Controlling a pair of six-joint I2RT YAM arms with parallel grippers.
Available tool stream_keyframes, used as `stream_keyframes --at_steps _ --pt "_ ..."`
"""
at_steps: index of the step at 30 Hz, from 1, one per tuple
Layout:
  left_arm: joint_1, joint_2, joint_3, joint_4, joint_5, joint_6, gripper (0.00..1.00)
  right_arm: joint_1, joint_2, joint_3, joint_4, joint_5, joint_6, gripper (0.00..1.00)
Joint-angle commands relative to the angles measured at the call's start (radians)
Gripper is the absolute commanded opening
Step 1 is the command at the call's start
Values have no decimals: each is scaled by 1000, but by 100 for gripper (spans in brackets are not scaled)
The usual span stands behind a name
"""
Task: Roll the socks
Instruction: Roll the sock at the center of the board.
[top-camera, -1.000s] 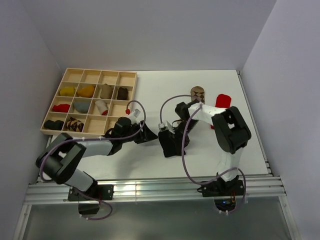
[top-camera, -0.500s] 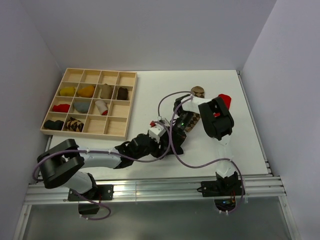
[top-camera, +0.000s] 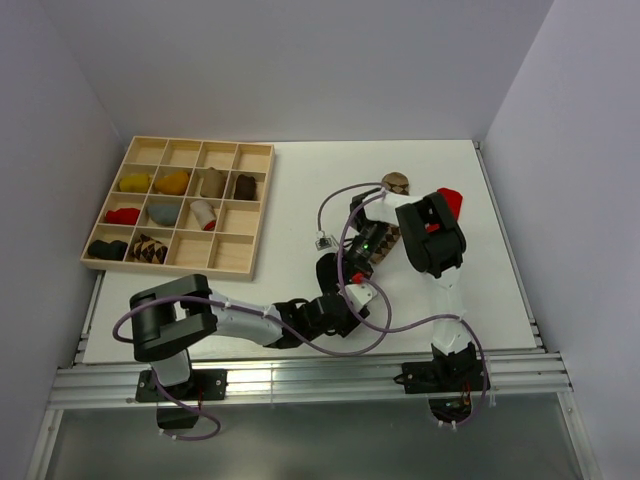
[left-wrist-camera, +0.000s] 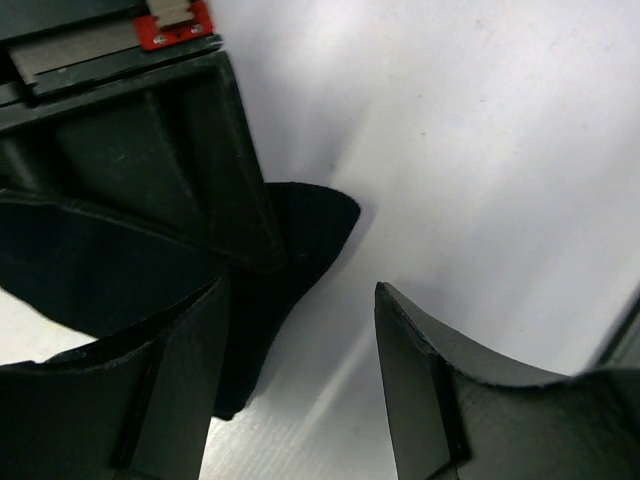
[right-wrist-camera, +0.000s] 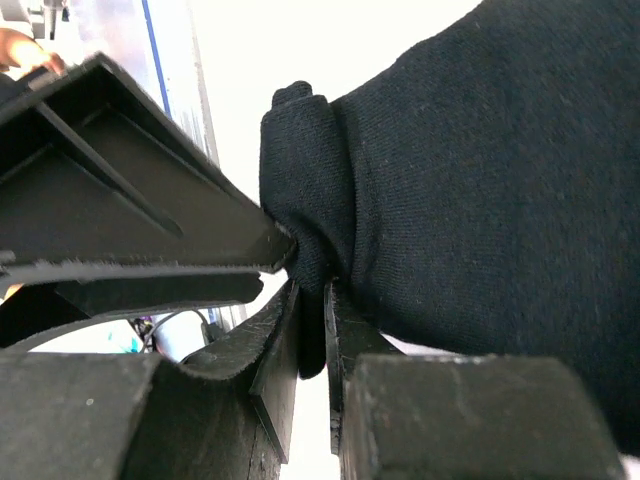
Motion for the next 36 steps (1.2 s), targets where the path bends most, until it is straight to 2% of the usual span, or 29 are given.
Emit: stream_keyframes --at_steps 1,7,13,18,21,22,25,28,29,34,36 --pt "-7 25 26 -29 -94 36 64 -27 21 15 -77 26 -43 19" --pt "-8 63 43 -55 -135 67 63 -41 19 -14 -71 41 -51 18" --pt "-7 88 46 -79 -108 88 62 -62 22 -16 -77 46 -56 18" --pt "2 114 63 -119 -67 80 52 -73 10 -25 -77 40 -66 18" --pt "30 122 85 -168 22 73 36 -76 -2 -37 -78 43 -79 20" --pt "38 123 94 -188 79 67 26 -76 -1 -39 -78 43 -85 21" --pt "82 122 123 -259 229 44 16 -78 -13 -46 -71 31 -99 24" --pt "148 117 158 -342 363 -4 11 -95 -68 -68 10 24 -51 30" --pt "185 125 178 -365 447 -31 9 -105 -92 -88 41 24 -33 34" --pt "248 160 233 -452 652 -125 4 -177 -298 -155 233 -14 87 45" --pt "274 162 243 -468 687 -168 3 -208 -336 -180 314 -25 142 47"
